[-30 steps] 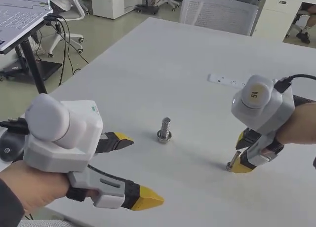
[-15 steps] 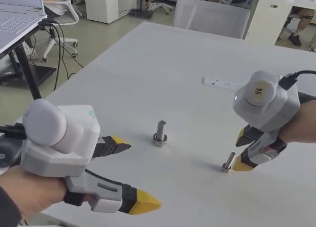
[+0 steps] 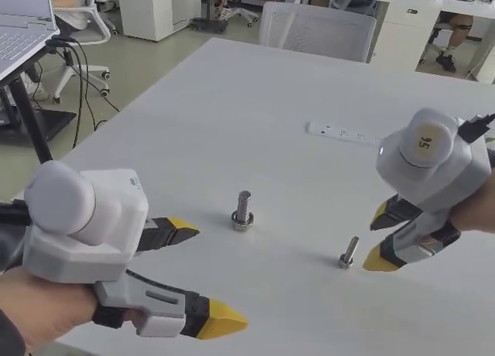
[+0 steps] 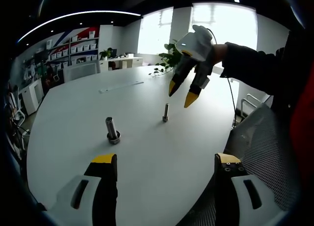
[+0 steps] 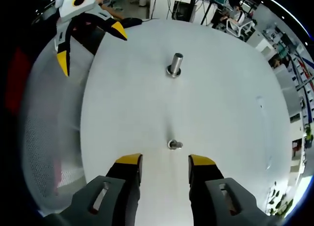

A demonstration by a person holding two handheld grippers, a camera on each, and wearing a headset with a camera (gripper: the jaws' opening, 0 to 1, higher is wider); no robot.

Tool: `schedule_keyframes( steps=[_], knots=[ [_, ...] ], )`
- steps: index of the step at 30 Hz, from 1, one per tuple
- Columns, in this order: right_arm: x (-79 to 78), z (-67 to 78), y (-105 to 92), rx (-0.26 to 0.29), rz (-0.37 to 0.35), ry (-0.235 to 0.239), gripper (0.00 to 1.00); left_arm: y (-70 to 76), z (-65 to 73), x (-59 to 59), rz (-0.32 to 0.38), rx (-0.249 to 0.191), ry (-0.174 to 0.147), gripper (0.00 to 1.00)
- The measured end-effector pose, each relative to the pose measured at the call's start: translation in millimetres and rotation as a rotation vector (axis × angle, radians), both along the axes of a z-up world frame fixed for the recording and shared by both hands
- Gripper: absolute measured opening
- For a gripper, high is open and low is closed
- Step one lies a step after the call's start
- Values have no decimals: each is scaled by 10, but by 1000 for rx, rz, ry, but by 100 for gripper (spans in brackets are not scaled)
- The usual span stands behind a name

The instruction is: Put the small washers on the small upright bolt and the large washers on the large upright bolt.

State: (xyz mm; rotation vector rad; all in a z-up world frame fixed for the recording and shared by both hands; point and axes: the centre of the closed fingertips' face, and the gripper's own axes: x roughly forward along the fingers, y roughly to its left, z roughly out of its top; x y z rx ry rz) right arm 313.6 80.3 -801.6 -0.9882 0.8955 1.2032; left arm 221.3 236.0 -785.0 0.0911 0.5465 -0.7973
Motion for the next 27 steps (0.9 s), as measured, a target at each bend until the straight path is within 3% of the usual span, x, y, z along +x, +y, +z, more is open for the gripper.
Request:
schedule_keyframes(
  steps=[19, 24, 27],
  knots=[
    [-313, 81, -171, 128, -103, -35, 41, -33, 23, 21, -10, -6, -7, 81],
    [-366, 120, -195, 209, -168, -58, 42, -36, 34, 25, -10, -11, -10, 81],
    [-383, 119, -218, 244, -202, -68, 48, -40, 40, 24, -10, -13, -11, 81]
  ],
)
